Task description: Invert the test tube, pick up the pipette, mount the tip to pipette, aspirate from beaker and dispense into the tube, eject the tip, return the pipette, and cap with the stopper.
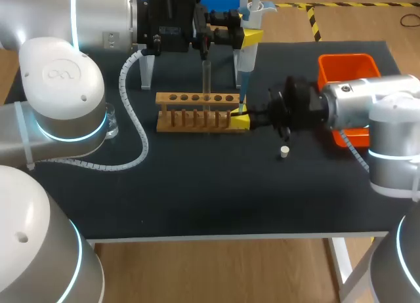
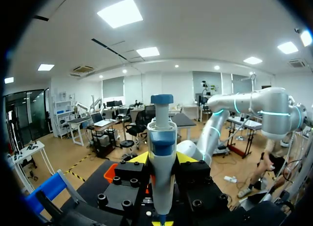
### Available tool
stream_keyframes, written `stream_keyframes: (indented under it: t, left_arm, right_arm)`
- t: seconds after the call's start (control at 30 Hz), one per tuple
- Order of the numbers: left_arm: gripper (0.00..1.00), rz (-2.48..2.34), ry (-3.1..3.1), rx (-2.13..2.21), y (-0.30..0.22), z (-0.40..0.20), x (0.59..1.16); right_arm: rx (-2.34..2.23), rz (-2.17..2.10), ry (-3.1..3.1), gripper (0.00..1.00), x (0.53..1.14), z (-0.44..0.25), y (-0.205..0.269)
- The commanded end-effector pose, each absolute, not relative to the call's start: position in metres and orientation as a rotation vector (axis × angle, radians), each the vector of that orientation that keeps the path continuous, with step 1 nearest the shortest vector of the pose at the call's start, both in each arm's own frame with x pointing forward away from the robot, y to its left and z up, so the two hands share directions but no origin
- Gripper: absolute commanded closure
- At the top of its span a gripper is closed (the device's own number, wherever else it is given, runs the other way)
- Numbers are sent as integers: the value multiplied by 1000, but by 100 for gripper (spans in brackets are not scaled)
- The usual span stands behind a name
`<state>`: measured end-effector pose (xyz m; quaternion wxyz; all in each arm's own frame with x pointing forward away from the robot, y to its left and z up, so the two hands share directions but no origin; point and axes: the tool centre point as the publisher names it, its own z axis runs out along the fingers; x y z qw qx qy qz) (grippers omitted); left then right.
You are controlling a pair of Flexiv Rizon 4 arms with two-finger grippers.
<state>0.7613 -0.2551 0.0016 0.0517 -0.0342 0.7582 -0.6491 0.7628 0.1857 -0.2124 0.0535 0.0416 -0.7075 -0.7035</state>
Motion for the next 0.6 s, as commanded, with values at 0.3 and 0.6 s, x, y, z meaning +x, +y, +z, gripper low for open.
stream_keyframes:
  t: [0.3,0.6]
  left_arm:
    - [100,-1979,2306,-99,-253,2,762]
    - [100,-1979,2306,-99,-253,2,762]
  right_arm:
    - [136,-2142,-2144,100,761,-210,183]
    - [144,-2142,-2143,100,760,-208,184]
